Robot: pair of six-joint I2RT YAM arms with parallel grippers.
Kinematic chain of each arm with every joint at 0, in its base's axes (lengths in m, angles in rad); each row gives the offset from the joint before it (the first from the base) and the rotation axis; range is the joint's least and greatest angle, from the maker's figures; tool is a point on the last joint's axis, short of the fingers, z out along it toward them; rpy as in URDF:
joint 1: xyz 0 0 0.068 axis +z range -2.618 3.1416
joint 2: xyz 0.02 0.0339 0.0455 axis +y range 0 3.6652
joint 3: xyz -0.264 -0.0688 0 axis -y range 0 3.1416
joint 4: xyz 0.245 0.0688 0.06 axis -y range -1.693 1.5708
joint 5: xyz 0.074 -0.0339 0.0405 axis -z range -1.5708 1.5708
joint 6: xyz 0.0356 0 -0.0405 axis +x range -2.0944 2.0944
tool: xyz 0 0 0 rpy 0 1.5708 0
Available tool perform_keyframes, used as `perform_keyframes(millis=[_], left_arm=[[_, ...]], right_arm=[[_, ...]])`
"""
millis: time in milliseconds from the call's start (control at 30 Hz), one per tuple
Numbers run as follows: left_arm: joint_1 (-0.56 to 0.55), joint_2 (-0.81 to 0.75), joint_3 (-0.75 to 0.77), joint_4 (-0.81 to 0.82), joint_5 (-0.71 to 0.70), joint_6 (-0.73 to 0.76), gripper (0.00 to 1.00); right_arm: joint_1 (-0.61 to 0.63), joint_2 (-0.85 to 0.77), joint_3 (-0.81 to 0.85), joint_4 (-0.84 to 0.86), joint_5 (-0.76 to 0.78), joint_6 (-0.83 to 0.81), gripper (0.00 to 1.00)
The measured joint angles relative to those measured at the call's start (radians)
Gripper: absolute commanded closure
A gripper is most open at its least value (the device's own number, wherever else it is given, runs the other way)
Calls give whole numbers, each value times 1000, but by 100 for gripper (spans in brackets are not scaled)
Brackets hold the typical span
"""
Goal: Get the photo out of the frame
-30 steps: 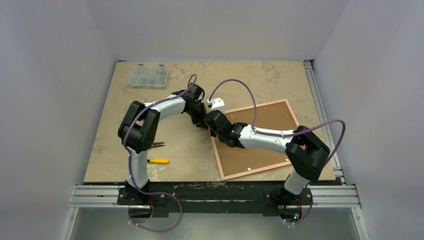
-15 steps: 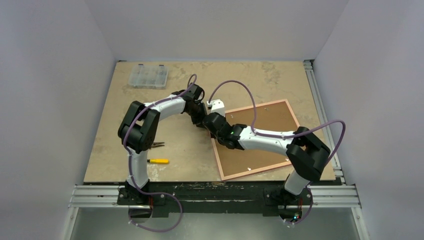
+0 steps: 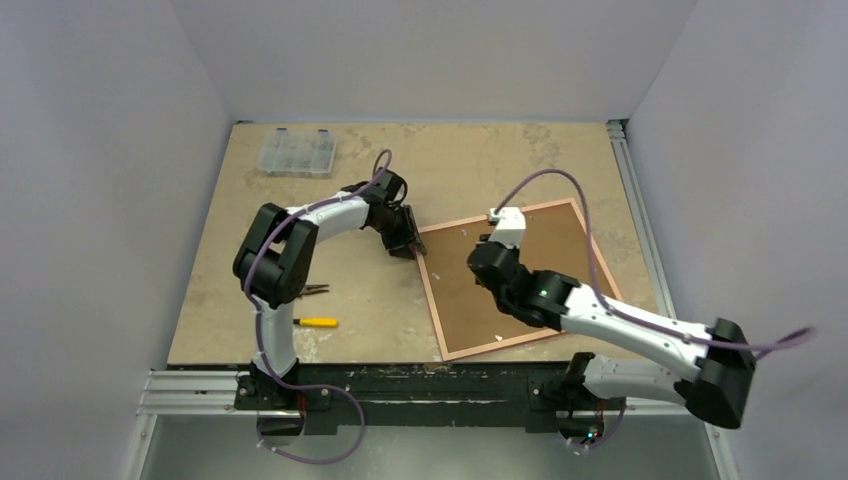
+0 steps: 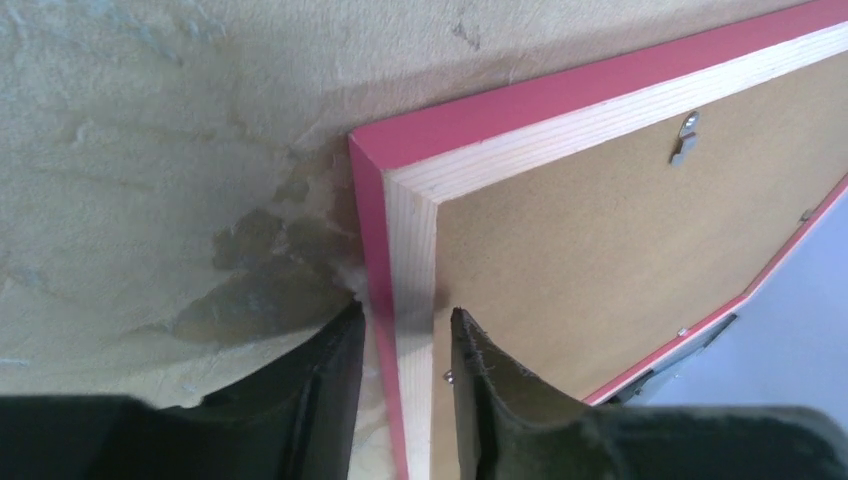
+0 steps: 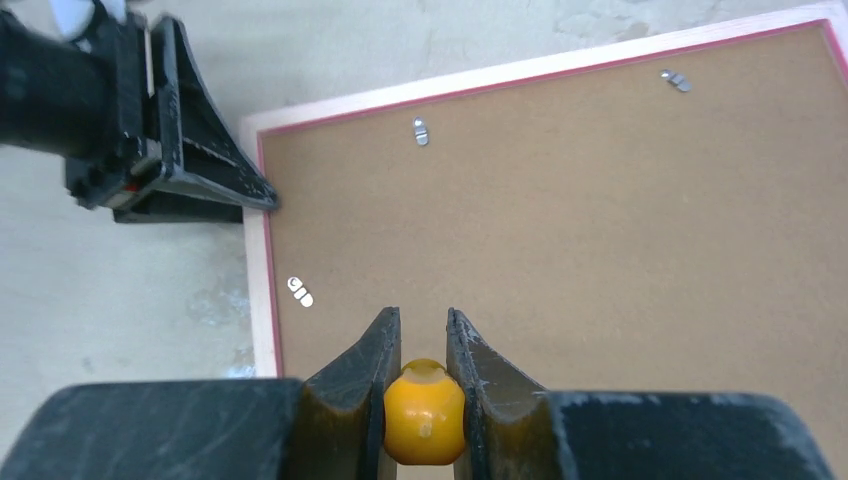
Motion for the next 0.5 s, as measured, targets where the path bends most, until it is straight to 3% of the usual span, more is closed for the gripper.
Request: perform_keyframes(millis=[133, 367, 500], left_arm=[[5, -50, -54, 51, 6, -9, 41], [1, -255, -216, 138, 2, -63, 43], [-61, -363, -341, 192, -22, -146, 43]], right_arm=[[-5, -224, -87, -10, 13, 29, 100], [-15, -322, -168, -92, -16, 100, 100], [-15, -381, -192, -135, -42, 130, 100]])
